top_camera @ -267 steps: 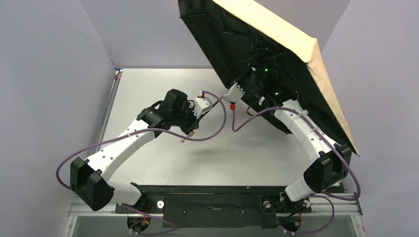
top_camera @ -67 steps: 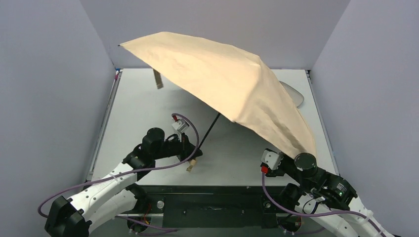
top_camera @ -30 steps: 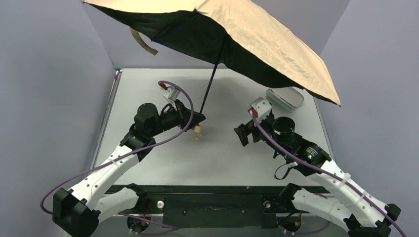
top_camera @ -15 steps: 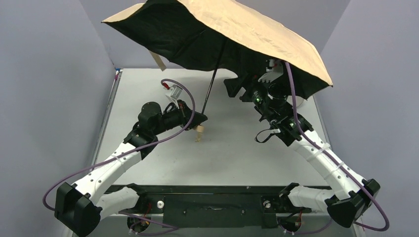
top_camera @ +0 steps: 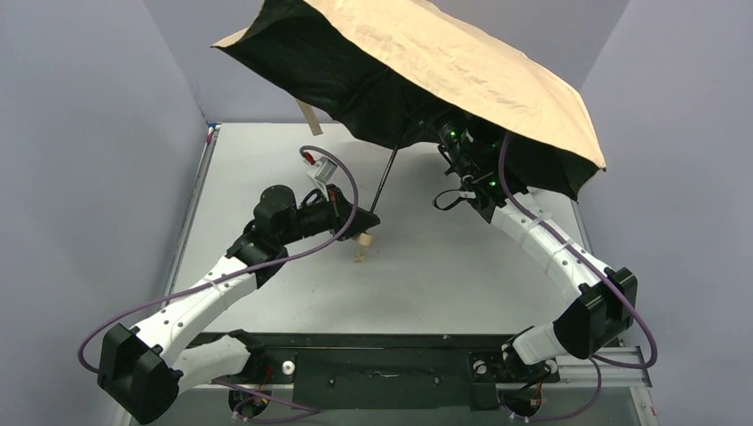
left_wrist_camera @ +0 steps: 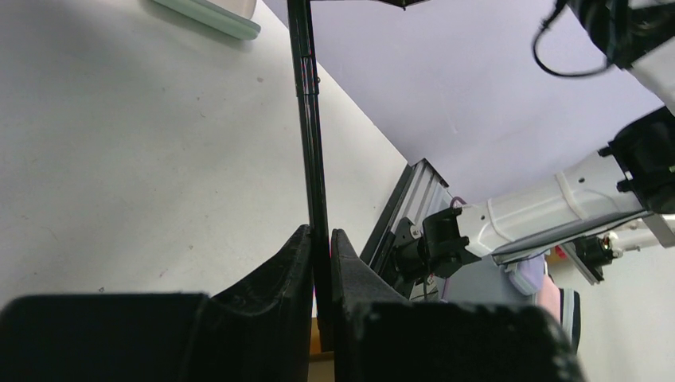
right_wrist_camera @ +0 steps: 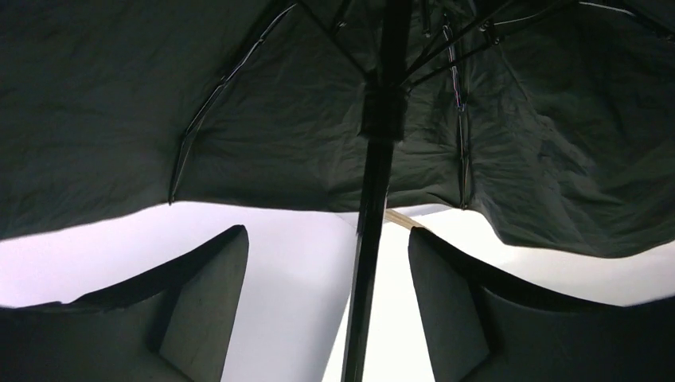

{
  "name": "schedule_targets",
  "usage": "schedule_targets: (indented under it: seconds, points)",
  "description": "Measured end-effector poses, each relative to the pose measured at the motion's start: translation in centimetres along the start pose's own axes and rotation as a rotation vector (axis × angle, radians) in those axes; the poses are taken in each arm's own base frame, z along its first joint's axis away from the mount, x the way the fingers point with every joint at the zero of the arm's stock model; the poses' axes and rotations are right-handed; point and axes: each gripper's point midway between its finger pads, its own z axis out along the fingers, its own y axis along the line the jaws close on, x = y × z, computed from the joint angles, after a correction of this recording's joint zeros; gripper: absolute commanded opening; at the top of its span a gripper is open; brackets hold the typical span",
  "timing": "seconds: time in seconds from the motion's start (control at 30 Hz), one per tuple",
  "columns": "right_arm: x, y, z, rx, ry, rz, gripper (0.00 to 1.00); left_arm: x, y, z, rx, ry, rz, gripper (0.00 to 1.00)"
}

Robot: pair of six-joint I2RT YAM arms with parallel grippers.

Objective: Open the umbrella

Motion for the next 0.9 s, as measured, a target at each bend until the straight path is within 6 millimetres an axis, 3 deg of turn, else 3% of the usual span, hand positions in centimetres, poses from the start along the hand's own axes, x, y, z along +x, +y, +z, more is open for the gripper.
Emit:
schedule_targets:
  seconds: [0.37,0.57,0.67,0.8,0.9]
  points:
    - [-0.3,-0.5,1.1,0.005,-0.024,0.108,0.47,0.4,-1.1,-0.3,0.048,0.022,0.047,0.0]
    - [0.0,-1.5,1.1,0.008,-0.008,0.15,0.27,1.0,-1.4,-0.4,0.07,0.045,0.085,0.0]
    - [-0.5,-1.5,1.2,-0.005,-0.009,0.165,0.2,1.3,-1.9,-0.8,0.084,0.057,0.103,0.0]
    - [-1.3,-1.4,1.4,-0.019,-0.023,0.175,0.18,1.5,-2.0,-1.2,0.082,0.067,0.108,0.0]
    - [-1.9,-1.3,1.9,-0.026,-0.033,0.174,0.09,1.7,-2.0,-1.4,0.078,0.071,0.105,0.0]
